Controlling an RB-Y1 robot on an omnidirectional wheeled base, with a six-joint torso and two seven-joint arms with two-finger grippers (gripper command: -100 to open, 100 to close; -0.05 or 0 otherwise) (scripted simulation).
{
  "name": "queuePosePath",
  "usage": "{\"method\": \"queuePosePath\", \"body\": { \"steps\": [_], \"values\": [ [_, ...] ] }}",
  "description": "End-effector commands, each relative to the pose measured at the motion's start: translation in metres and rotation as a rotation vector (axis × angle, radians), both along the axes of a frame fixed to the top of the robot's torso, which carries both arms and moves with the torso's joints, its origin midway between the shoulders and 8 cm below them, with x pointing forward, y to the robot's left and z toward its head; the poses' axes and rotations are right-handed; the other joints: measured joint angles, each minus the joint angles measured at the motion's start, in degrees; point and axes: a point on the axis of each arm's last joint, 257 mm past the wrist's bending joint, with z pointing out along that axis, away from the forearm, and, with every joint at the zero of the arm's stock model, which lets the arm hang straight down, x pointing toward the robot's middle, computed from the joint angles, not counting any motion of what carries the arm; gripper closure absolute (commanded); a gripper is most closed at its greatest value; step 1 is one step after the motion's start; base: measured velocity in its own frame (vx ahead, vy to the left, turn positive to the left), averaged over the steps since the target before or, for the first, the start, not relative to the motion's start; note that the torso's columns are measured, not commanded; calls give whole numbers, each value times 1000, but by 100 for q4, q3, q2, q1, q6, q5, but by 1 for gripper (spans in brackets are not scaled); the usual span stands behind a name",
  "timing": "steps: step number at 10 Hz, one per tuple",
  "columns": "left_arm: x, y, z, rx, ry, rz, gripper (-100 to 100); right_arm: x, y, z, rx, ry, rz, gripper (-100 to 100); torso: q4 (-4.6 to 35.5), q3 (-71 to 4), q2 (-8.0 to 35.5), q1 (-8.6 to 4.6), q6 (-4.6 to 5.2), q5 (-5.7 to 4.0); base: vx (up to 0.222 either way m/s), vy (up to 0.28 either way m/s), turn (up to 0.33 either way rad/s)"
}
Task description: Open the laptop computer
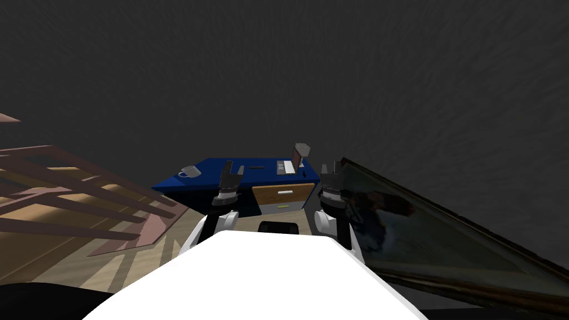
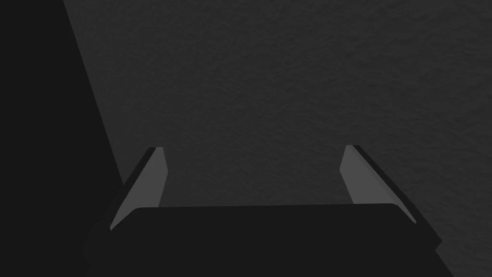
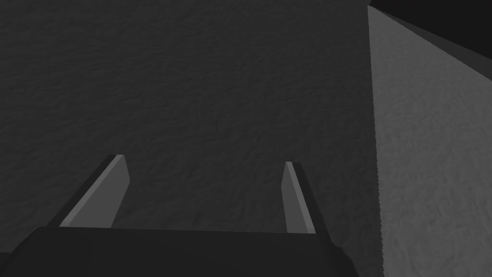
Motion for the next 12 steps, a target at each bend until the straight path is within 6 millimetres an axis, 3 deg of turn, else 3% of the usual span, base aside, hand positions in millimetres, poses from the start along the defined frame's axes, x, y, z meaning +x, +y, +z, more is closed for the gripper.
{"method": "queuePosePath", "body": {
  "steps": [1, 9, 10, 12],
  "values": [
    [0, 0, 0, 0, 0, 0, 0, 0, 0, 0, 0, 0, 0, 0, 235, -467, 232, 0, 0, 0, 0, 0, 0],
    [0, 0, 0, 0, 0, 0, 0, 0, 0, 0, 0, 0, 0, 0, 3537, -7073, 3539, 0, 0, 0, 0, 0, 0],
    [0, 0, 0, 0, 0, 0, 0, 2, 5, -3, -64, 17, 4, -100, 3960, -7919, 3962, 0, 0, 0, 7, 8, 36],
    [0, 0, 0, 0, 0, 0, 0, 6, 8, -10, -164, 46, -11, -100, 4205, -8426, 4208, 3, 0, 1, 3, 20, 57]
  ]
}}
